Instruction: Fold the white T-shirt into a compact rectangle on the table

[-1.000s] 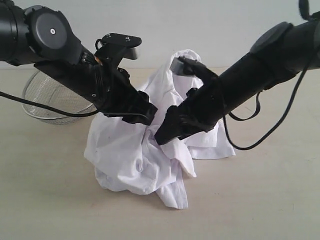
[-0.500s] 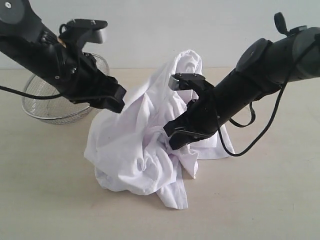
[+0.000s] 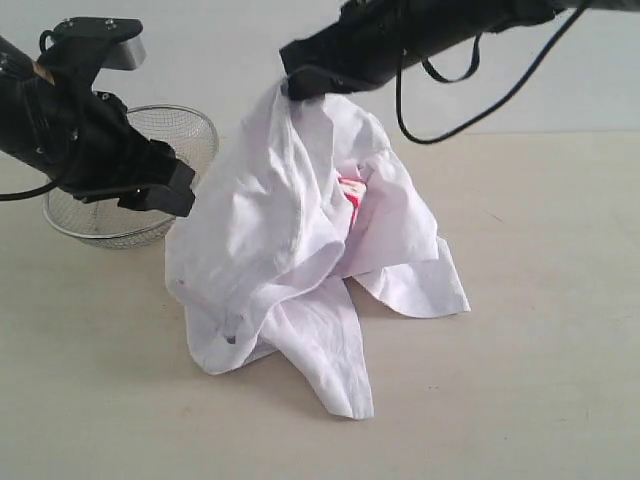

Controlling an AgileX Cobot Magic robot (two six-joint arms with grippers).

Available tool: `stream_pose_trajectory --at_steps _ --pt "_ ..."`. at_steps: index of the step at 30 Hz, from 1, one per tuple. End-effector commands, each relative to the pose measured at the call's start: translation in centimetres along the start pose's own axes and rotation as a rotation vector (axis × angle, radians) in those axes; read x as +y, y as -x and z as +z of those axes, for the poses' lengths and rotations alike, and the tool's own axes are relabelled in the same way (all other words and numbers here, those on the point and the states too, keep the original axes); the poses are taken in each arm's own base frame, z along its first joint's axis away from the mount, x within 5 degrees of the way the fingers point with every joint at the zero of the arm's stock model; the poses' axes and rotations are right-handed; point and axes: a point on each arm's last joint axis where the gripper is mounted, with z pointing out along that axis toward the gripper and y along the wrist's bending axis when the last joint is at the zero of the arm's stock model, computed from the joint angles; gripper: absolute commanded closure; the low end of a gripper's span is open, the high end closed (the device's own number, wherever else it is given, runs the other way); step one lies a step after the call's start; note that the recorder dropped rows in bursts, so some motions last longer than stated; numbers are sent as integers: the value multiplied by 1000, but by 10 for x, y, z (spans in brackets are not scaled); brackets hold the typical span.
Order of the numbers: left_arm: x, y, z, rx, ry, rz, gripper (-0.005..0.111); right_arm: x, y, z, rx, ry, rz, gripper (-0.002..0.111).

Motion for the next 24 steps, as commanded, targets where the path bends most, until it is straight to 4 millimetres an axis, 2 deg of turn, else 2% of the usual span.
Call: stream_pose_trajectory --at_steps 1,5,10,13,16,18,20,24 --pt "1 -6 1 0 2 -28 55 -9 21 14 -60 -2 -14 109" --pt "0 -5 1 -3 -6 -48 55 -24 26 35 -90 -23 -7 109" --pt "0 -6 1 6 -13 -53 55 -43 22 60 -127 -70 20 108" --pt "-1 -7 1 17 -16 -54 55 -47 18 68 -120 -64 26 98" --pt "-2 -7 1 20 -25 -64 55 -46 17 69 -121 -45 29 72" --pt "-3 -7 1 15 -37 -80 55 -46 18 69 -122 -48 28 43" --pt "-3 -6 1 11 -46 -90 55 -47 18 67 -123 -54 32 28" --pt "-4 -8 1 28 -50 -88 55 -49 17 59 -75 -62 0 43"
